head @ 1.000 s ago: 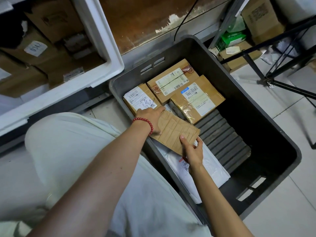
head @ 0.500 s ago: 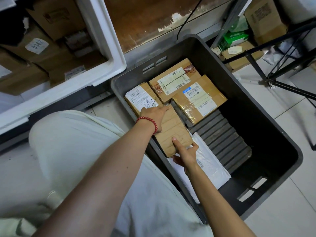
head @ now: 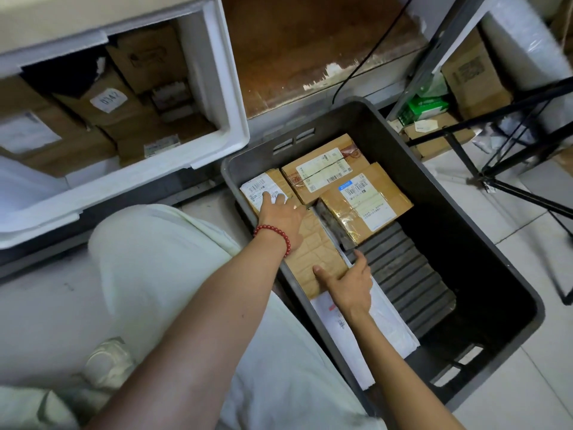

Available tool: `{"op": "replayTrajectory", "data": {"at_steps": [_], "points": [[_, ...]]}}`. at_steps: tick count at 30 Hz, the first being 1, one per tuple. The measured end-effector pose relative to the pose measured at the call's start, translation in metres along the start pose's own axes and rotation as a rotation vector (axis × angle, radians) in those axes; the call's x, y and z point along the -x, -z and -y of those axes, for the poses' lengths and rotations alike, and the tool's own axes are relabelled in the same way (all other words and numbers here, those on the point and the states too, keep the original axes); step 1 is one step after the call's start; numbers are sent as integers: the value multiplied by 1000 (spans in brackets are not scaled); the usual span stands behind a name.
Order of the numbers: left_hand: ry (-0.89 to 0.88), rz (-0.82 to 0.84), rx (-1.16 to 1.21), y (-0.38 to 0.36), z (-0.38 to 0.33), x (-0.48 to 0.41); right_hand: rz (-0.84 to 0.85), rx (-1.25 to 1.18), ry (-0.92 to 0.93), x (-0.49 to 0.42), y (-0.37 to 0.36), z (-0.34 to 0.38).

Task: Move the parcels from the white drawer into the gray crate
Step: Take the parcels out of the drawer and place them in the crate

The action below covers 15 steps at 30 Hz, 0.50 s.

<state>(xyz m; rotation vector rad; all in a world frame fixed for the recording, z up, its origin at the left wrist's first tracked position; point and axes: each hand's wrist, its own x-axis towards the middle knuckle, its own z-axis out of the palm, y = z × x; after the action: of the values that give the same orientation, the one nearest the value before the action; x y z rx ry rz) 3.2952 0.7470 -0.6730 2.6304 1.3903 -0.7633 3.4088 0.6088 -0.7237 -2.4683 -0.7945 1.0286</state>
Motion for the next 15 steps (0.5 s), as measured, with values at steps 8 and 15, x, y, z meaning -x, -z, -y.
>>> {"op": "replayTrajectory", "data": {"at_steps": [8, 15], "points": [[160, -226, 29, 40, 43, 30, -92, 380, 456, -4, 29, 74], [462, -330, 301, 80, 122, 70, -85, 294, 812, 24, 55, 191]]}}
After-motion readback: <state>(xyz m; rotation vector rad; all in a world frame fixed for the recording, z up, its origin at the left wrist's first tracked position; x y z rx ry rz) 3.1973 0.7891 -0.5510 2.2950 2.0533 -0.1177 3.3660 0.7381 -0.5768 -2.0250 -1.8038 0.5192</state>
